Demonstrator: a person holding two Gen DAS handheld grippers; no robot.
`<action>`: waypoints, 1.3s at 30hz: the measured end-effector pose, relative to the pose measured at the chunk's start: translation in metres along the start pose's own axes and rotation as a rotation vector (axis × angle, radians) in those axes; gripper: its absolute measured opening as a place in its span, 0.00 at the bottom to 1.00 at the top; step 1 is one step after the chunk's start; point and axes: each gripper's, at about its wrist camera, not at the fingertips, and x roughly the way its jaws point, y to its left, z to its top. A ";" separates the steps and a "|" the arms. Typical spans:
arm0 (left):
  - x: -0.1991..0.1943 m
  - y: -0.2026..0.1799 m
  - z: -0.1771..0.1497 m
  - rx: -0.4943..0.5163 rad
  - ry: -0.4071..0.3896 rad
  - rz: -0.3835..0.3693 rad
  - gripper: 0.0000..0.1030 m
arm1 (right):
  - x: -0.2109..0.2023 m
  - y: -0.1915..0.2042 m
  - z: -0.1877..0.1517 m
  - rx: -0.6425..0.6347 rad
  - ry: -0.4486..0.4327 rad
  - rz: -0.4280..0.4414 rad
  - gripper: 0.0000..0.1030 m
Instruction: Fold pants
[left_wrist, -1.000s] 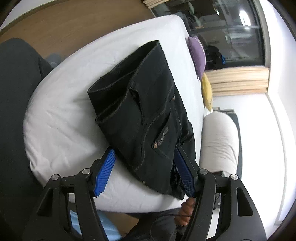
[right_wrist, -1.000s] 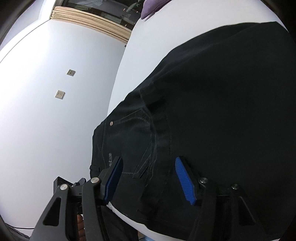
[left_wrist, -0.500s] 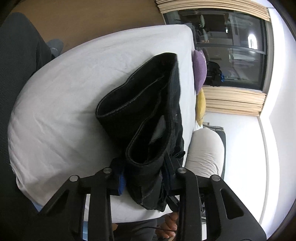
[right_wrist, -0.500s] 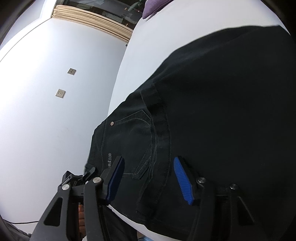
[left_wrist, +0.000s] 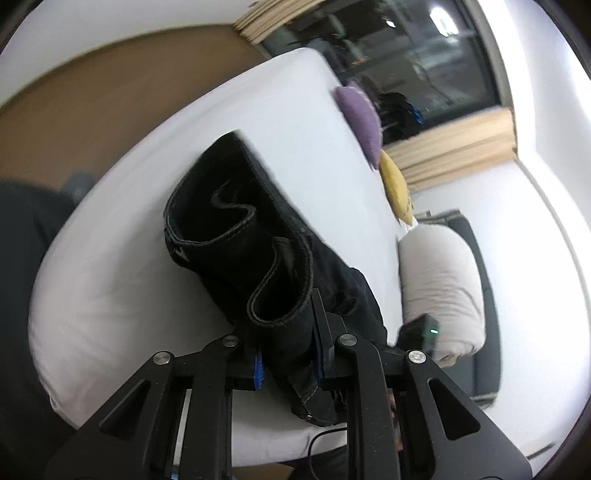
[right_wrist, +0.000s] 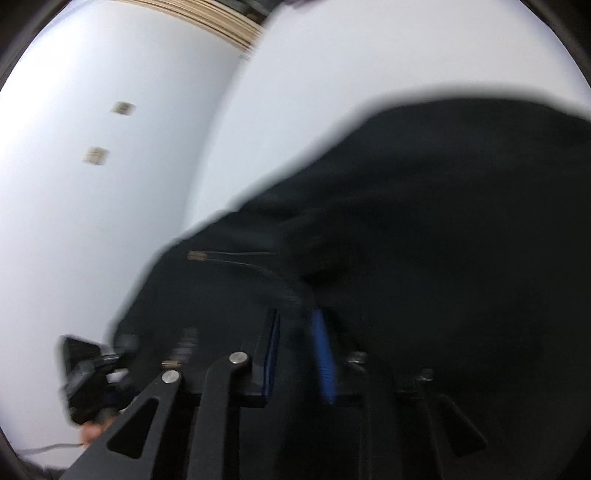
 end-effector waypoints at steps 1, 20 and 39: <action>0.001 -0.011 0.000 0.038 -0.006 0.005 0.16 | 0.002 -0.006 0.000 0.015 -0.009 0.010 0.00; 0.180 -0.245 -0.156 1.083 0.294 0.086 0.03 | -0.107 -0.103 -0.007 0.260 -0.266 0.427 0.72; 0.156 -0.212 -0.160 1.053 0.176 0.183 0.03 | -0.064 -0.064 0.033 0.153 -0.046 0.246 0.70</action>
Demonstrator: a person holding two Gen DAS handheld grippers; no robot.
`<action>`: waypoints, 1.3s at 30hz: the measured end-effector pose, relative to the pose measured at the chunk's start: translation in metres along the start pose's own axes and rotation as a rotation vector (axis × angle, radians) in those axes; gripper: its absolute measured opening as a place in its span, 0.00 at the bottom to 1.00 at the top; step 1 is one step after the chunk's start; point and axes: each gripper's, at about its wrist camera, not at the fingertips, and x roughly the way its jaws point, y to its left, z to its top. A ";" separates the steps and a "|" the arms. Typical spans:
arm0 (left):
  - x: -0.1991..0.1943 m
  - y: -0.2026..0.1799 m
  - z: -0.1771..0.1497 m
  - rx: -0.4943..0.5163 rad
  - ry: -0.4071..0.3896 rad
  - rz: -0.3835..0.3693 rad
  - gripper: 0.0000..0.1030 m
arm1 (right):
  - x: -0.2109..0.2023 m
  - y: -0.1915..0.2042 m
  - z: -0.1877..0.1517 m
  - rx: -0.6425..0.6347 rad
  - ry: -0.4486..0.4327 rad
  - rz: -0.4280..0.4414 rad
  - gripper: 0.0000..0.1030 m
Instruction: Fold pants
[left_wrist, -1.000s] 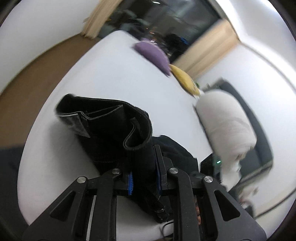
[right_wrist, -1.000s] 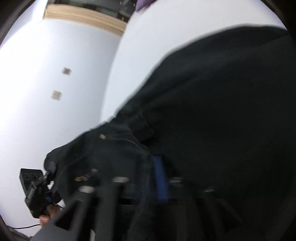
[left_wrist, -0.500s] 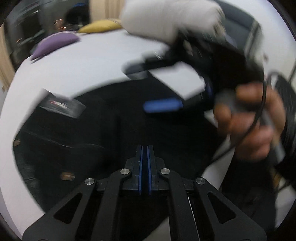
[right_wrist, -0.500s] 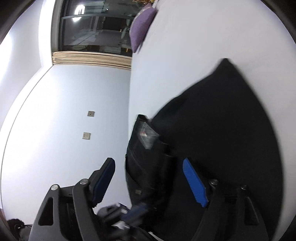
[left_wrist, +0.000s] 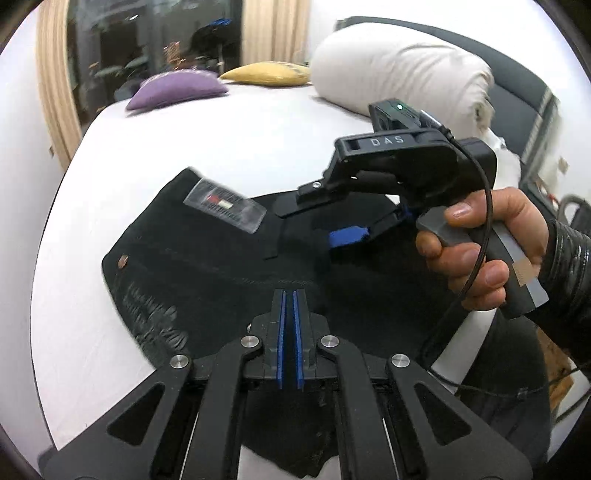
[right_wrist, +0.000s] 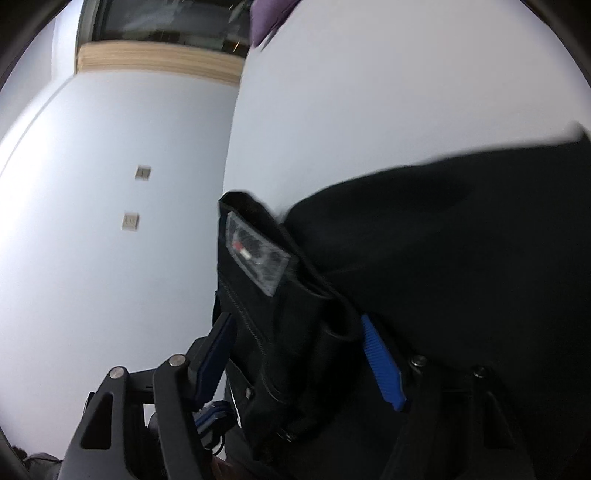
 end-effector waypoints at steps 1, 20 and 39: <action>-0.001 0.003 -0.002 -0.016 -0.004 -0.004 0.03 | 0.007 0.005 0.002 -0.012 0.021 -0.008 0.66; -0.028 0.025 0.003 -0.036 -0.004 -0.065 0.03 | -0.116 -0.028 -0.103 0.071 -0.475 -0.129 0.14; 0.017 0.021 0.008 -0.041 0.092 -0.075 0.03 | -0.117 -0.074 -0.149 0.263 -0.585 -0.146 0.13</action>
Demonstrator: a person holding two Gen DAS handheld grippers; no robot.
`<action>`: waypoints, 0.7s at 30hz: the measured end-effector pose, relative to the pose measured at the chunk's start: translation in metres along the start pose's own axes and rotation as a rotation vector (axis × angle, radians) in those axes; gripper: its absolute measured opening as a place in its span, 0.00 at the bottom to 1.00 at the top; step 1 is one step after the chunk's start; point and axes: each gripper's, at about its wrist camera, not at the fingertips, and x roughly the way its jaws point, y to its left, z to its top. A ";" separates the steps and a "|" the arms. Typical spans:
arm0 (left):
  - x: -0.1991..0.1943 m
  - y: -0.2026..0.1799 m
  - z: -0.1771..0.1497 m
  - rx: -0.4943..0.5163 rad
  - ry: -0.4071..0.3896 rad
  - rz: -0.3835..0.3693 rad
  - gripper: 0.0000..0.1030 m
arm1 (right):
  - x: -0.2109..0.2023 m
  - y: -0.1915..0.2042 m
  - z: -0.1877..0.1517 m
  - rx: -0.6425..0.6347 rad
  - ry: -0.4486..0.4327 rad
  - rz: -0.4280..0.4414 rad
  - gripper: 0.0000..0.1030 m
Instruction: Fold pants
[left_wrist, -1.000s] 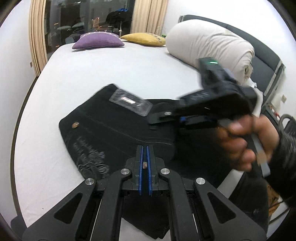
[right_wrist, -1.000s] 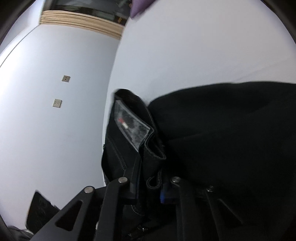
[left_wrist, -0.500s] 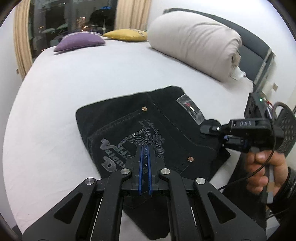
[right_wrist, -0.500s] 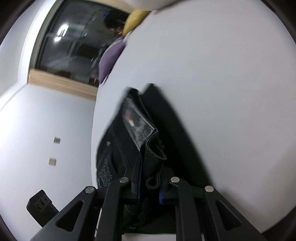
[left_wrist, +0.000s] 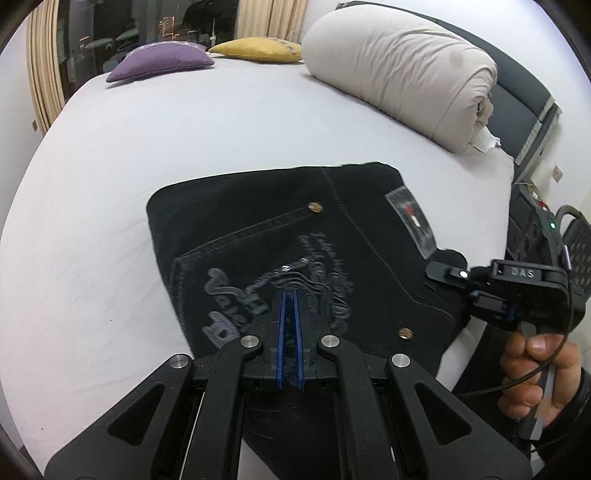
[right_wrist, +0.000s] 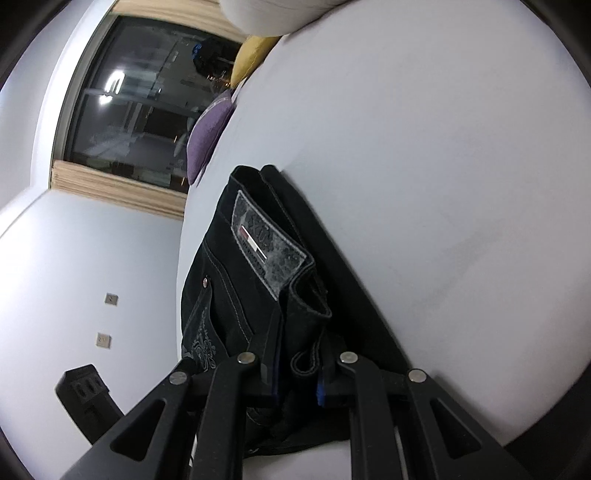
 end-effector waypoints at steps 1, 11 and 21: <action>0.001 0.003 0.001 -0.005 -0.003 0.000 0.03 | 0.000 0.000 -0.001 0.007 -0.001 0.000 0.13; 0.022 0.027 0.036 -0.037 -0.018 0.005 0.03 | -0.024 0.013 0.019 0.001 0.017 -0.141 0.39; 0.076 0.050 0.073 -0.007 0.027 0.056 0.03 | 0.045 0.097 0.050 -0.241 0.169 0.040 0.31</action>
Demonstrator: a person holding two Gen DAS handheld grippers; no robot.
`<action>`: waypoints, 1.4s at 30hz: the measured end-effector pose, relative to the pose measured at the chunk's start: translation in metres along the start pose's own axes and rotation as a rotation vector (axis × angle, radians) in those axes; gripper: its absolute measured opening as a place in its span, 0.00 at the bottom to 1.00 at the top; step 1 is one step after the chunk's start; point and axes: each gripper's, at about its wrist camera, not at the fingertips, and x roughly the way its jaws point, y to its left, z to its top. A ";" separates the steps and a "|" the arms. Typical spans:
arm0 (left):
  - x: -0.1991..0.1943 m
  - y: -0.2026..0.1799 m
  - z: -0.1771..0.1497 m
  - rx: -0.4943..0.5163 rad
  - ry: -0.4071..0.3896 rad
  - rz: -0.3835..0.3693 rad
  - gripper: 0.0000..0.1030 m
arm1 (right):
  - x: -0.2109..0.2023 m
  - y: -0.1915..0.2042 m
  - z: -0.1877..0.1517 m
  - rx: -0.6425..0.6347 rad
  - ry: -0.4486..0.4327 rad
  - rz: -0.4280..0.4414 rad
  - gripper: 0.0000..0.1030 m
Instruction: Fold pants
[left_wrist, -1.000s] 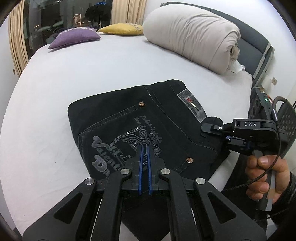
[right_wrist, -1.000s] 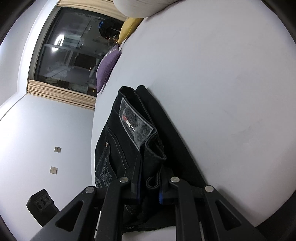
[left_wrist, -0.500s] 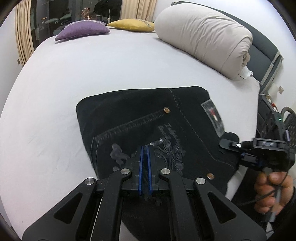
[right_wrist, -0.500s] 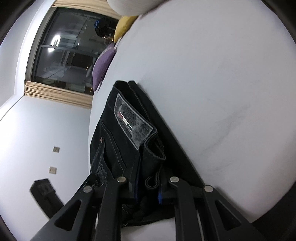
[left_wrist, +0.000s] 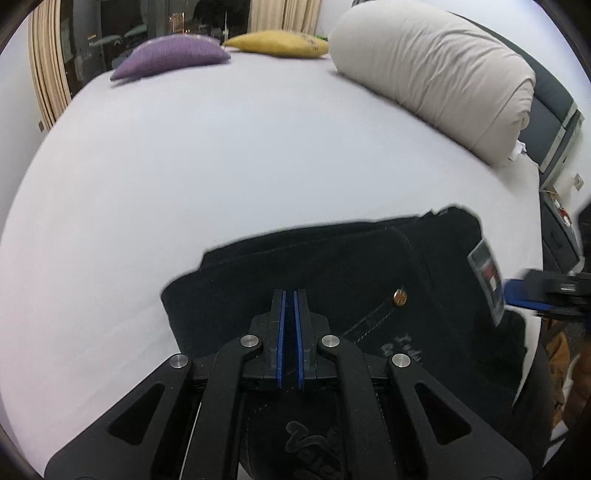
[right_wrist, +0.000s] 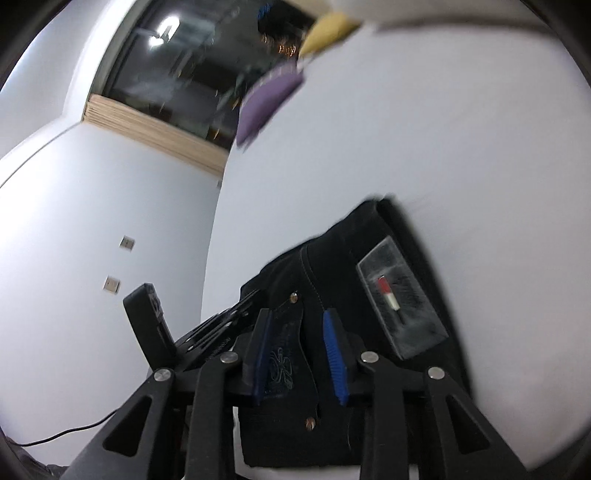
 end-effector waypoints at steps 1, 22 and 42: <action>-0.003 -0.002 -0.006 0.010 -0.016 0.005 0.03 | 0.013 -0.009 0.003 0.023 0.029 -0.024 0.28; -0.073 -0.050 -0.116 0.191 -0.036 -0.074 0.07 | -0.063 -0.058 -0.065 0.047 -0.025 -0.078 0.64; -0.011 0.043 -0.075 -0.469 0.125 -0.351 0.94 | 0.011 -0.069 0.029 -0.014 0.084 -0.058 0.64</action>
